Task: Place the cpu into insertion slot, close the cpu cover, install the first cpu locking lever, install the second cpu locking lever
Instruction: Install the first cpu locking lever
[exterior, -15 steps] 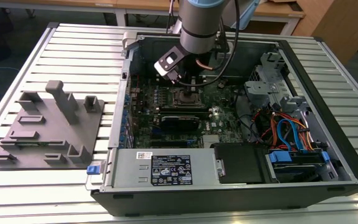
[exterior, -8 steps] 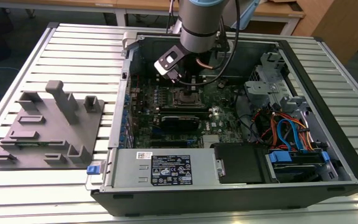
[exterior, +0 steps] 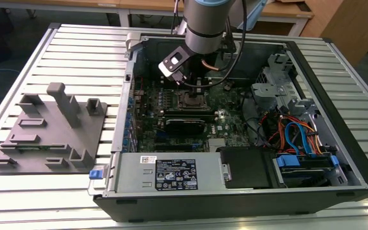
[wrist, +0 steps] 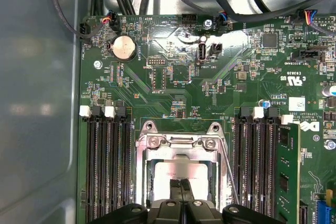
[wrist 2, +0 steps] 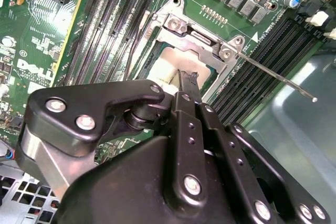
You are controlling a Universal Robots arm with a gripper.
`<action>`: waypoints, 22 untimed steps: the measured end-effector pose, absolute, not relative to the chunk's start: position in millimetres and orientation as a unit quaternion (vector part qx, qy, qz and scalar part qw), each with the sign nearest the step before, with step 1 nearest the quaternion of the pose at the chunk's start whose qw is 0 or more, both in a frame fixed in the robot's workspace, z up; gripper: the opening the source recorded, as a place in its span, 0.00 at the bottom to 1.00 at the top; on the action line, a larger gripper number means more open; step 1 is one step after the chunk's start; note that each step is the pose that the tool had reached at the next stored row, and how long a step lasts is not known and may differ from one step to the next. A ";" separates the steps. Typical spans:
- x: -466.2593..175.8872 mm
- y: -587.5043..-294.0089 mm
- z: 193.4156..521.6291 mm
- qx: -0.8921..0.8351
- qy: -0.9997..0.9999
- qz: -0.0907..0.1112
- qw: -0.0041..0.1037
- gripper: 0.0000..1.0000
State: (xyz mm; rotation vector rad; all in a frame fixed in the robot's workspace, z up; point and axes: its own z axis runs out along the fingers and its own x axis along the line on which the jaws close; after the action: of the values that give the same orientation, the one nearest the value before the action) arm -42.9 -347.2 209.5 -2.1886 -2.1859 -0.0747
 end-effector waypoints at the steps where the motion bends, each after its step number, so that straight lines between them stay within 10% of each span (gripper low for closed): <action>1: -42.9 -347.2 209.6 -0.707 -0.706 -0.024 0.024 0.11; 22: -42.9 -347.2 214.2 -0.707 -0.706 -0.024 0.024 0.11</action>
State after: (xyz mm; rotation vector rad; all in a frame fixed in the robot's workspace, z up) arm -42.9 -347.2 214.2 -2.1885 -2.1858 -0.0750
